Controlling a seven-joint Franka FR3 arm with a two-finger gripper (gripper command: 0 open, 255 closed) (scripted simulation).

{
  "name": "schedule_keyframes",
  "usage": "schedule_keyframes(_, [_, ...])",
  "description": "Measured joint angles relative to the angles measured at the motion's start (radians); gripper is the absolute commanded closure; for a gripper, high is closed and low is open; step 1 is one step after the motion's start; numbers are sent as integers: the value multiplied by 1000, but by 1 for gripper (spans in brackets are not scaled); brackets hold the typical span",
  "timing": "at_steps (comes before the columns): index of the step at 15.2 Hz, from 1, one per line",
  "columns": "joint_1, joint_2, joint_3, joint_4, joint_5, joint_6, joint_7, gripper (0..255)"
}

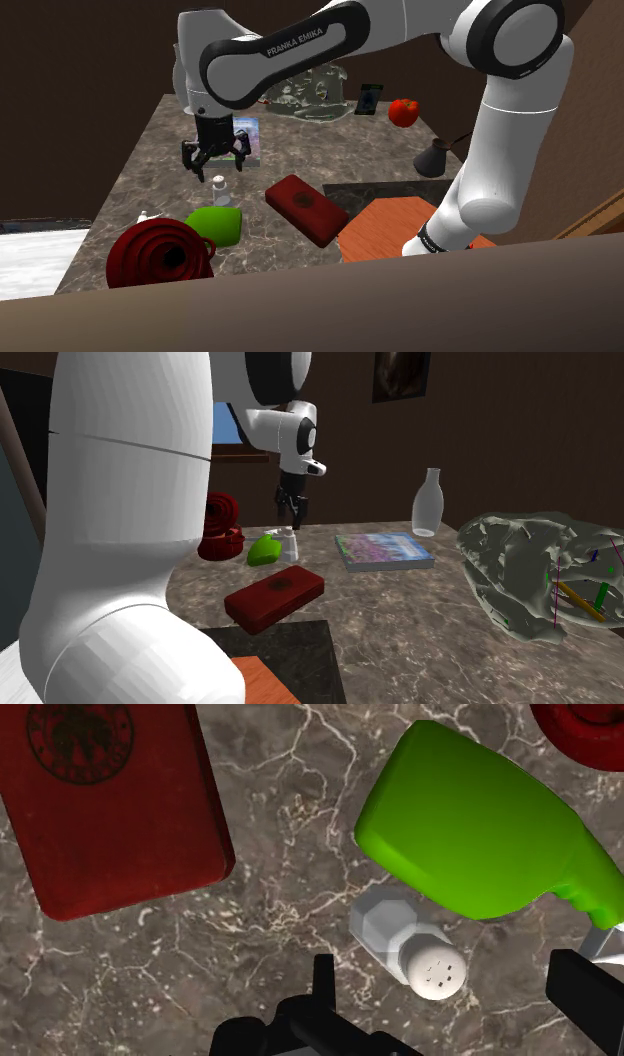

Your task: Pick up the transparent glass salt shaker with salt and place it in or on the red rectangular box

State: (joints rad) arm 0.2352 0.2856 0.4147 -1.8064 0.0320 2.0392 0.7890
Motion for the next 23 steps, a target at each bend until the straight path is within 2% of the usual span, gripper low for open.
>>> schedule_keyframes(6, [12, 37, -2, -35, -15, 70, 12, 0])
schedule_keyframes(12, [12, 39, -3, -40, -16, 78, 12, 0])
schedule_keyframes(13, [12, 39, -3, -40, -16, 78, 12, 255])
schedule_keyframes(23, [12, 39, -3, -39, -16, 78, 12, 255])
